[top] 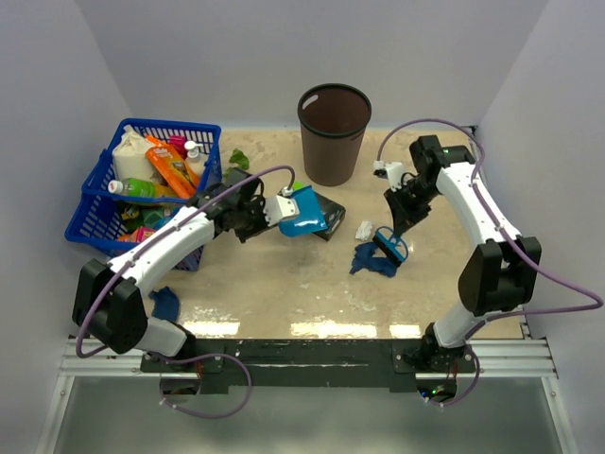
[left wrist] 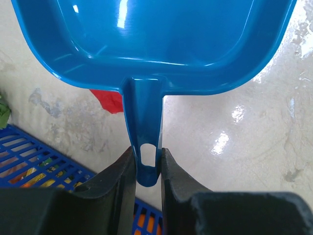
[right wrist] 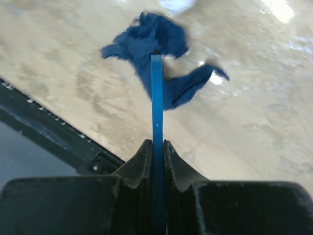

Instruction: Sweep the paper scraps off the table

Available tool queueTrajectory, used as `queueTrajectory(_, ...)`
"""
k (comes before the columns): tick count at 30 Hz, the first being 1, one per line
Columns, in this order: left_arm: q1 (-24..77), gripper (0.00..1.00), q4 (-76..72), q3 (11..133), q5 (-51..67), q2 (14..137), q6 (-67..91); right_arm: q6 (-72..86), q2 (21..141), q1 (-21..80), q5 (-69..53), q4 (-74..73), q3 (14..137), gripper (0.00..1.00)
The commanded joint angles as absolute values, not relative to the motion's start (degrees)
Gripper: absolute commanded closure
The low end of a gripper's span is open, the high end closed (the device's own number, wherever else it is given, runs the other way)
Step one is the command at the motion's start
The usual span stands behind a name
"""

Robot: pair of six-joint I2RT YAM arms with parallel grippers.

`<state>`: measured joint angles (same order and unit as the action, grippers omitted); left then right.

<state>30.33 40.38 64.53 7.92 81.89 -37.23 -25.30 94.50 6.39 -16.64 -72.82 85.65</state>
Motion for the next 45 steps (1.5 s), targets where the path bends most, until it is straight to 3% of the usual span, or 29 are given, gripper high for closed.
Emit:
queueTrajectory(1, 29.4, 1.00, 40.5, 67.7, 7.6, 82.5, -36.8, -27.9, 92.5, 6.1, -23.8, -79.0, 89.0, 1.00)
queueTrajectory(4, 29.3, 1.00, 41.0, 68.9, 7.4, 82.4, -36.1, -27.3, 91.6, 6.1, -22.4, -79.8, 90.9, 1.00)
queueTrajectory(14, 26.5, 1.00, 35.4, 72.2, 4.2, 76.0, -27.8, -31.7, 80.5, 7.6, -37.9, -71.2, 85.3, 1.00)
queueTrajectory(23, 25.3, 1.00, 28.0, 78.4, -2.3, 72.5, -19.0, -20.1, 78.3, 24.9, -32.7, -49.7, 79.7, 1.00)
queueTrajectory(33, 23.8, 1.00, 26.5, 86.7, -6.9, 69.0, -20.6, -17.8, 94.9, 47.9, -35.0, -37.0, 93.9, 1.00)
queueTrajectory(39, 23.4, 1.00, 25.1, 88.7, -9.5, 67.7, -21.4, -16.7, 106.8, 56.2, -37.2, -33.0, 105.0, 1.00)
queueTrajectory(45, 21.9, 1.00, 24.2, 92.0, -11.0, 67.3, -21.4, -14.1, 112.8, 61.9, -36.7, -19.0, 106.0, 1.00)
